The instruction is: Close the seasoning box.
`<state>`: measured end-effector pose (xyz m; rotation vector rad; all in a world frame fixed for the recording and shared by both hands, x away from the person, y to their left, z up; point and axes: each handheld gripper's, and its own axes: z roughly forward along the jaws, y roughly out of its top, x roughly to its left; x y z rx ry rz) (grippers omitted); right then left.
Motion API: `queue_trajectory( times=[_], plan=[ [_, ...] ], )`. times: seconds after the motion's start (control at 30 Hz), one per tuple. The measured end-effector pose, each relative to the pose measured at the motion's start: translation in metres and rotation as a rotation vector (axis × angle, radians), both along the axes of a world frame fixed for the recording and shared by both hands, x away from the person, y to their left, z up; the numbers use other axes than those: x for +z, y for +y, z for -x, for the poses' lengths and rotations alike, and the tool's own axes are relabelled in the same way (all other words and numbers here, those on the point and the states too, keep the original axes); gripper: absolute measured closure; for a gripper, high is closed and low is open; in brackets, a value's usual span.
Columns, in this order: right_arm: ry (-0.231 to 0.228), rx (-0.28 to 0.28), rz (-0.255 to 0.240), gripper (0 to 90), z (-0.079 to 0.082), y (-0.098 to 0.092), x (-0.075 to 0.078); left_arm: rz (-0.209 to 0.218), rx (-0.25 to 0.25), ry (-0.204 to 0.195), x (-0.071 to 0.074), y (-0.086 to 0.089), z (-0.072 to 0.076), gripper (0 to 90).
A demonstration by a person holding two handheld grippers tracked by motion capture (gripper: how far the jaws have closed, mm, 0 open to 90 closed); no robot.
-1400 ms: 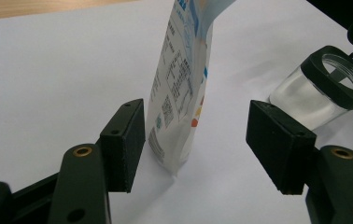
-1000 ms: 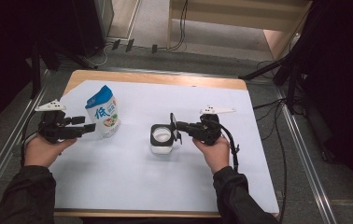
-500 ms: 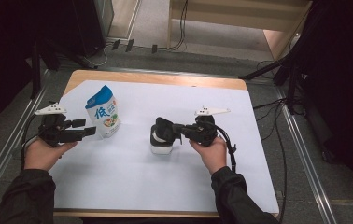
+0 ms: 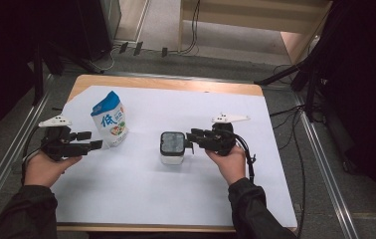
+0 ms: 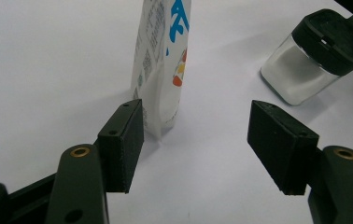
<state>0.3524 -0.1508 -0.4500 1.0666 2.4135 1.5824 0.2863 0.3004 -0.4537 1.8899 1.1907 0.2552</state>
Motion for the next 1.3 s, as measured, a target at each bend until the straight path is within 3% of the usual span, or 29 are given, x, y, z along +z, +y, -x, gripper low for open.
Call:
queue_trajectory(
  times=[0.33, 0.63, 0.97, 1.13, 1.3],
  plan=[
    [-0.005, -0.084, 0.022, 52.4, 0.000, -0.028, -0.005, -0.012, -0.026, 0.007, 0.001, -0.009, 0.004, 38.9],
    [-0.005, -0.151, 0.031, 49.5, 0.000, -0.051, -0.009, -0.020, -0.098, 0.007, 0.001, -0.026, 0.010, 39.7],
    [0.008, -0.185, 0.038, 49.1, 0.000, -0.063, -0.014, -0.022, -0.174, 0.009, 0.001, -0.046, 0.004, 39.4],
    [0.029, -0.195, 0.041, 49.0, 0.000, -0.067, -0.016, -0.020, -0.190, 0.005, -0.001, -0.053, 0.002, 39.3],
    [0.020, -0.197, 0.048, 48.8, 0.002, -0.068, -0.018, -0.020, -0.207, 0.005, -0.001, -0.055, 0.000, 39.0]
  ],
)
